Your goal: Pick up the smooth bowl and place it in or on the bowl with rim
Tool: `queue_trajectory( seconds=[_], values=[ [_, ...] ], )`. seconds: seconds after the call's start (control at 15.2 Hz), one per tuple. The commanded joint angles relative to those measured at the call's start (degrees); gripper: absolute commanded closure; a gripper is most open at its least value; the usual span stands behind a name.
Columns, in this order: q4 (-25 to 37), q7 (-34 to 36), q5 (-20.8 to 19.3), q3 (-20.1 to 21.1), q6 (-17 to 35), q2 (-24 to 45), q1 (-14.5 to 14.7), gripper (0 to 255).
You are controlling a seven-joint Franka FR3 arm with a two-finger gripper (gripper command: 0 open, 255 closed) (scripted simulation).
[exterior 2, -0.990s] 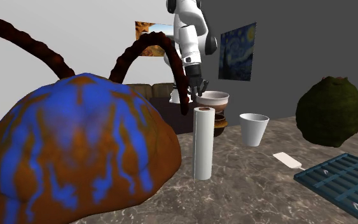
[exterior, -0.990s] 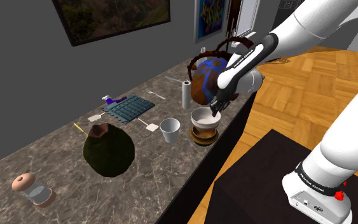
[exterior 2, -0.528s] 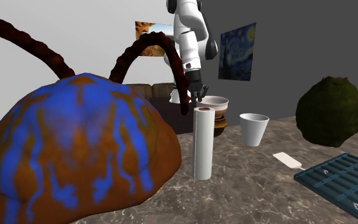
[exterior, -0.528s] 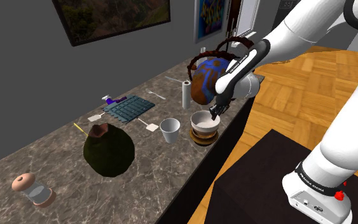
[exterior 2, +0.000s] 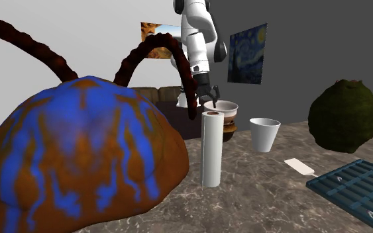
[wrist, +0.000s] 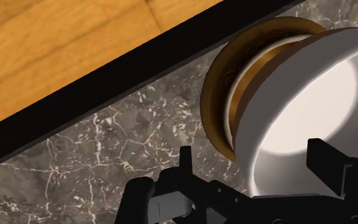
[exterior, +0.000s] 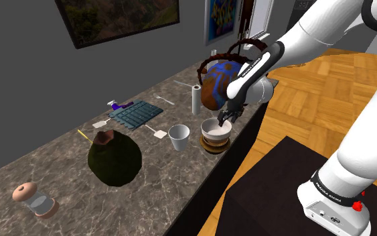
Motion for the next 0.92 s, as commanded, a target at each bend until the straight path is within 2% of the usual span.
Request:
queue_trajectory(
  seconds=[0.0,0.07,0.33,0.86],
  values=[
    [0.0,0.0,0.0,0.0,0.0,0.0,0.0,0],
    [0.0,0.0,0.0,0.0,0.0,0.0,0.0,0],
    [-1.3,3.5,-4.6,-1.5,-7.5,-8.7,-0.5,0],
    [-1.3,3.5,-4.6,-1.4,-7.5,-8.7,-0.6,0]
  ],
)
